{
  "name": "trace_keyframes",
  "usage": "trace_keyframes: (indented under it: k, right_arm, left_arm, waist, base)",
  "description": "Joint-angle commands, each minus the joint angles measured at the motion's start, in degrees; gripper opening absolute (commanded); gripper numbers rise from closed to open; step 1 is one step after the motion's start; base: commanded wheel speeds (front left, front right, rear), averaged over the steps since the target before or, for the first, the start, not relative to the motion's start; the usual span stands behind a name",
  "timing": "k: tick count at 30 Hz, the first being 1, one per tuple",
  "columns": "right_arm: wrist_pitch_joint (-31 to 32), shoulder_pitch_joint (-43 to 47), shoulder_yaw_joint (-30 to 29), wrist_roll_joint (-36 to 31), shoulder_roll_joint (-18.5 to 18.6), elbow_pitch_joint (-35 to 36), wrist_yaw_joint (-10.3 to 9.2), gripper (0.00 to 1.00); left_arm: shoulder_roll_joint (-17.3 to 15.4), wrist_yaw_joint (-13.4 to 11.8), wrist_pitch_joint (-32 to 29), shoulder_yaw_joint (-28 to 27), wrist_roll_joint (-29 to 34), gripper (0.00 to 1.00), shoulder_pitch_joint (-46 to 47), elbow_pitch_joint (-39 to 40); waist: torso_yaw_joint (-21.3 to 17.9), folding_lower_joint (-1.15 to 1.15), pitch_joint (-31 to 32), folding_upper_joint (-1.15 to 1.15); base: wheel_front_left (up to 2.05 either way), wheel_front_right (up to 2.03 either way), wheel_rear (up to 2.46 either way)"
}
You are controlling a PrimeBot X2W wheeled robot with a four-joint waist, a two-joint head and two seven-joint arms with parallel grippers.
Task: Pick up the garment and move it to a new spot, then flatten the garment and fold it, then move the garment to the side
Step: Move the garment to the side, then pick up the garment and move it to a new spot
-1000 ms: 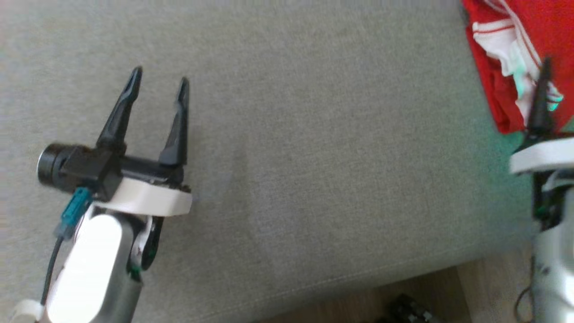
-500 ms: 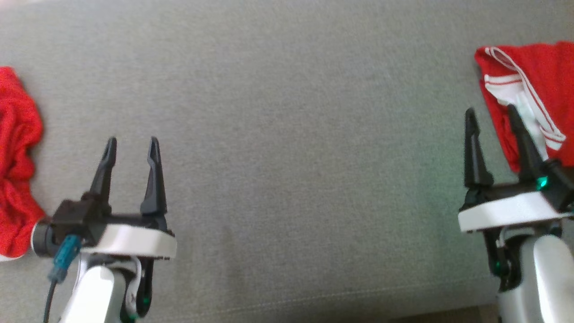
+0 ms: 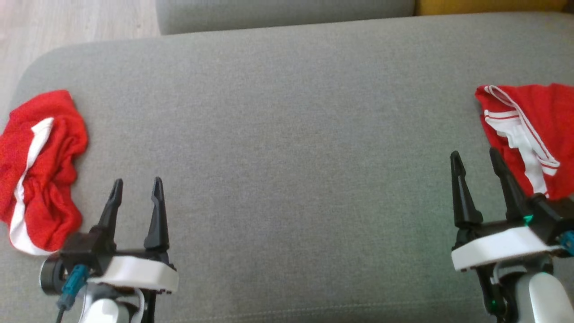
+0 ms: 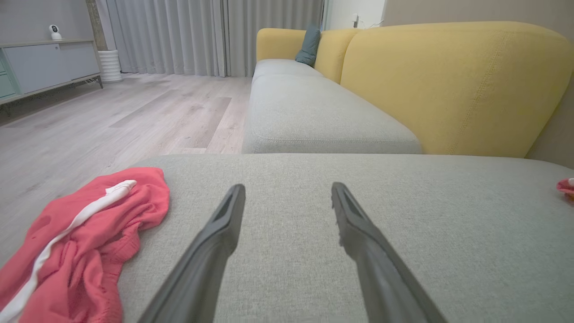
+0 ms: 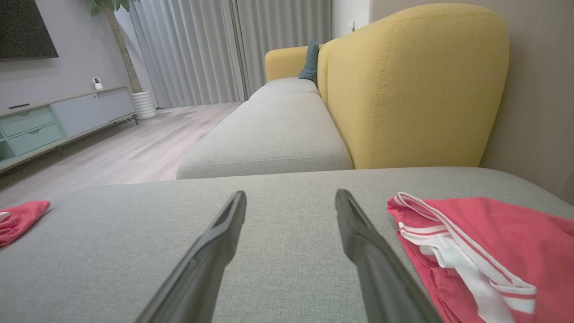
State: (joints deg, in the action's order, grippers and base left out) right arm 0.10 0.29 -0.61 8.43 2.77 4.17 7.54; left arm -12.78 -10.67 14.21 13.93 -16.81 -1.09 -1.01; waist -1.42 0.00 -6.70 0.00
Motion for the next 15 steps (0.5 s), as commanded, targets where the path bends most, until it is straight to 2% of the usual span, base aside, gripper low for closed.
trace_keyframes:
  k: [1, 15]
  right_arm:
    - [0.4, -0.5, 1.5, 0.2, 0.1, 2.5, -0.05, 1.00]
    - [2.0, 2.1, 1.4, 1.0, 0.1, 4.0, -0.05, 1.00]
  left_arm:
    - [-1.0, -0.3, 0.3, -2.1, -0.5, 1.00, 1.3, 1.5]
    - [-1.3, -1.0, -0.5, -1.5, -1.1, 1.00, -0.8, 1.6]
  waist:
    - [0.0, 0.00, 0.6, 0.00]
    - [-0.7, 0.00, 2.8, 0.00]
  base:
    - [0.00, 0.00, 0.00]
    - [0.00, 0.00, 0.00]
